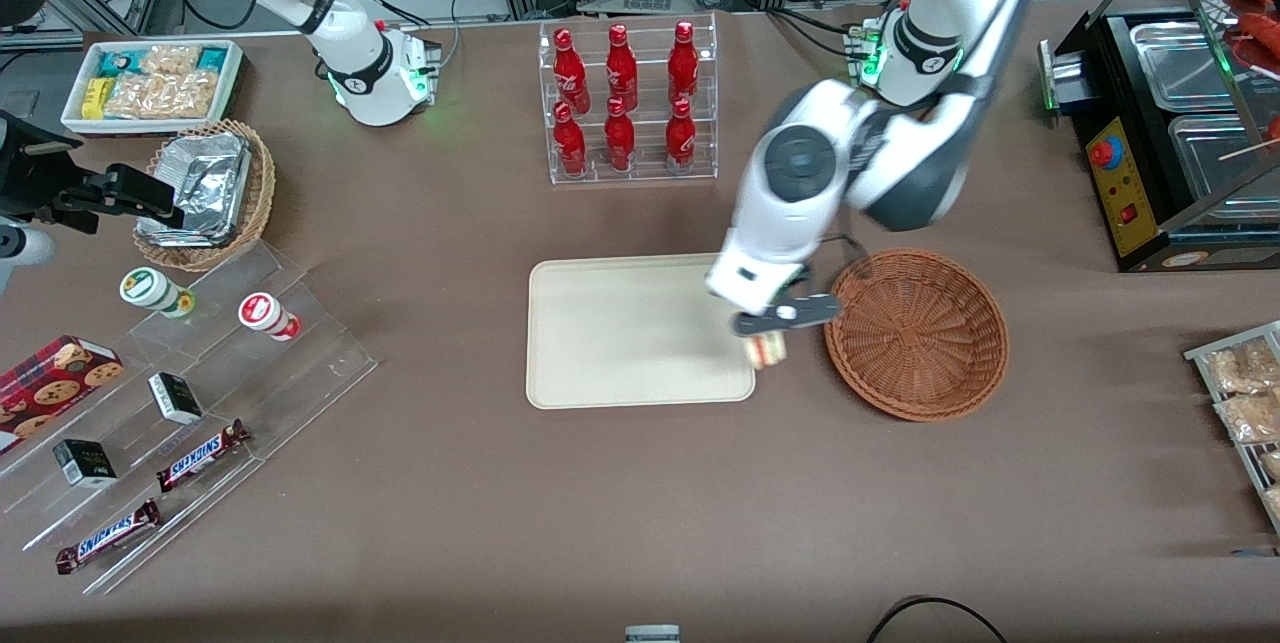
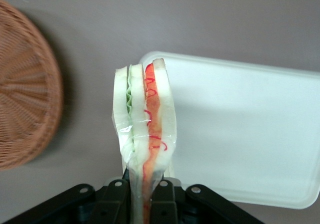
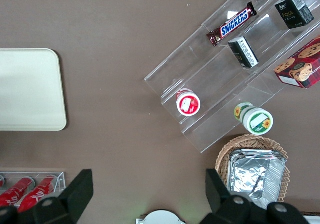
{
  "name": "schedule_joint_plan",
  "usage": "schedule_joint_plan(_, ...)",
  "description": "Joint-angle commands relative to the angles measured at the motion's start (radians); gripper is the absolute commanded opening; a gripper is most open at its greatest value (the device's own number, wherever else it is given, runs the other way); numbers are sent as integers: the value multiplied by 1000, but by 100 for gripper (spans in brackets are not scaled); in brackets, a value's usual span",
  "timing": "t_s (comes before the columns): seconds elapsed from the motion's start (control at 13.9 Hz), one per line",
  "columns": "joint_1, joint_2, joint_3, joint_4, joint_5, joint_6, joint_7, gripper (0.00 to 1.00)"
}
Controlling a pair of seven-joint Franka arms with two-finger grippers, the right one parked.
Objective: Place sandwich from basket to tray
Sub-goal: 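Lift the sandwich and carry it with the left gripper over the cream tray, then lower the sandwich onto the tray and open the left gripper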
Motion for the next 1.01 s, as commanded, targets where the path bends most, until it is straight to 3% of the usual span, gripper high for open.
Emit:
schedule_joint_plan(0.0,-75,129,12,146,7,-23,-4,0)
schedule_joint_plan(0.22,-149,235,14,214,10,-3,-38,0)
schedule_joint_plan(0.94,-209,369,15,226,21,192,-15,0)
